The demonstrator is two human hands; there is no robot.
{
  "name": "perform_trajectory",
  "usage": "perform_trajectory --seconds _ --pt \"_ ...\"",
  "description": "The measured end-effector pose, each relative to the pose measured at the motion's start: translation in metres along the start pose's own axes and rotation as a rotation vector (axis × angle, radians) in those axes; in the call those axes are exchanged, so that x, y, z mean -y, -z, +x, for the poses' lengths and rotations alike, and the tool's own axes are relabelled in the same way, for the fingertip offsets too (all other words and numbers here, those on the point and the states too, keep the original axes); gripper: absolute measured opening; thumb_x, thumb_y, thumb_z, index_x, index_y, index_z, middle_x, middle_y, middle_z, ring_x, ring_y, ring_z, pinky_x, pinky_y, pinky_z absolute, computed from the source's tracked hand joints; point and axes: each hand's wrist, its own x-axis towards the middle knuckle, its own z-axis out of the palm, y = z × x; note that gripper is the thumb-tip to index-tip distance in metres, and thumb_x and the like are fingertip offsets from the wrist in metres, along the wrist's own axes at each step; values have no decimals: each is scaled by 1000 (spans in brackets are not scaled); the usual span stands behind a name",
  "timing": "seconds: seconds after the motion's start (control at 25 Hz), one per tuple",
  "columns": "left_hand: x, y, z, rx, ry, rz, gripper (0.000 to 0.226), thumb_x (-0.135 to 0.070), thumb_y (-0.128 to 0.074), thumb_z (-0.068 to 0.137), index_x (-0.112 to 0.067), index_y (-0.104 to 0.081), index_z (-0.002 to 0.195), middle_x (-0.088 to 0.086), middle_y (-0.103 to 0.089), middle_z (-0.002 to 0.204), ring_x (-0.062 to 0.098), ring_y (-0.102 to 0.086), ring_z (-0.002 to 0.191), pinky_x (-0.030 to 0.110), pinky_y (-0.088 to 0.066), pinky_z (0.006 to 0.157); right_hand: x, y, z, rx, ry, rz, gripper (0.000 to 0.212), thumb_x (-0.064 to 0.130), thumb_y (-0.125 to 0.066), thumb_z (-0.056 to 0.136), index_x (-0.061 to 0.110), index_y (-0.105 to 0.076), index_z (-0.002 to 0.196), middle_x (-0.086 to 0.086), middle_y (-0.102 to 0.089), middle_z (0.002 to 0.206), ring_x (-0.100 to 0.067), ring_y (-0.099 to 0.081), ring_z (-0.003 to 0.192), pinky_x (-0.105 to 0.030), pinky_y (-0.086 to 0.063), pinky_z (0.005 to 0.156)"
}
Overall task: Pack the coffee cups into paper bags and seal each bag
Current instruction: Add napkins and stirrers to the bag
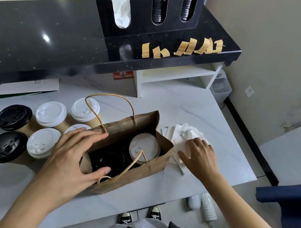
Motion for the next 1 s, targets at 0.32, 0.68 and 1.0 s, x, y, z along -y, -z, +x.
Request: perform_trajectory --seconds 0.32,0.68,1.0 --pt "-2 0 0 -19 8 -4 72 -67 -60 68 -41 -58 136 -28 -52 135 10 -39 137 33 -28 115 -9 6 4 -70 -28 64 11 2 -60 92 3 -71 90 -13 -65 79 -40 -60 72 -41 -45 67" --pt "-1 1 0 -7 8 -2 69 -64 -60 70 -41 -58 135 -26 -54 135 13 -41 136 35 -30 115 9 11 26 -137 141 9 23 -15 -73 66 0 -64 81 -17 -56 71 -35 -54 50 -33 -33 47" --pt "-3 1 -1 -14 24 -11 68 -65 -58 70 -41 -60 134 -26 -54 133 11 -40 136 35 -31 114 26 -5 11 -86 12 77 15 11 -69 88 3 -67 75 -12 -66 79 -39 -60 71 -43 -47 67"
